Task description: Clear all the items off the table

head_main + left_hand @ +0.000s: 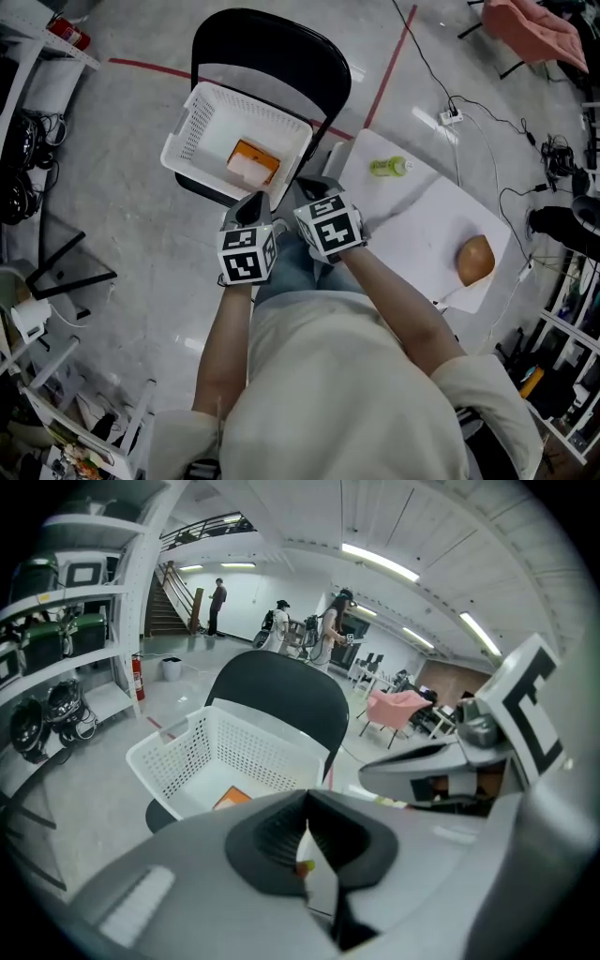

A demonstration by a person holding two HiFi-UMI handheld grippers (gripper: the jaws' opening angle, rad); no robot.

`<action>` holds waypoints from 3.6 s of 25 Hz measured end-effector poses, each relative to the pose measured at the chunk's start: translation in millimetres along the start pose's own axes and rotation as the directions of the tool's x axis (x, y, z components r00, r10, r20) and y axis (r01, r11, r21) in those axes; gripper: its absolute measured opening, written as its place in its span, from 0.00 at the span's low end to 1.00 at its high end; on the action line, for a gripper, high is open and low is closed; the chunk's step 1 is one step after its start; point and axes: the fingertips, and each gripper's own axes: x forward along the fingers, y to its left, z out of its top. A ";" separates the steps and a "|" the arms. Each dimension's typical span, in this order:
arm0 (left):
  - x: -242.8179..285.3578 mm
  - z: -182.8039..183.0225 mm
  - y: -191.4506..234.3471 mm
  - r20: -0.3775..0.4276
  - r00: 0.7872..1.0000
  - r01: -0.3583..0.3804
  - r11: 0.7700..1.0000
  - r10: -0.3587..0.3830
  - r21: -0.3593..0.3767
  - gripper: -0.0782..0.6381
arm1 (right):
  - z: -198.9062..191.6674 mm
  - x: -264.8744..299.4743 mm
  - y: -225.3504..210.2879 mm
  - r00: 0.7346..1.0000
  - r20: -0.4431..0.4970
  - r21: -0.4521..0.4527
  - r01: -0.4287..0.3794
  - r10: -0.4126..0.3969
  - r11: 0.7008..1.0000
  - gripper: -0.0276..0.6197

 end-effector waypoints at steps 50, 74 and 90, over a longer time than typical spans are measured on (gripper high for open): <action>96.0 -56.3 -193.9 -0.243 0.950 0.259 0.932 -0.198 0.253 0.12 | -169.0 -85.2 -186.4 0.968 -0.032 0.429 0.240 -0.251 0.871 0.06; 164.3 -113.0 -197.3 -0.307 0.935 0.255 0.940 -0.179 0.227 0.12 | -233.0 -3.8 -263.0 0.970 -0.056 0.490 0.234 -0.238 0.840 0.34; 196.8 -146.8 -188.4 -0.333 0.928 0.237 0.954 -0.167 0.184 0.12 | -241.4 45.4 -300.1 0.966 -0.039 0.482 0.242 -0.255 0.842 0.47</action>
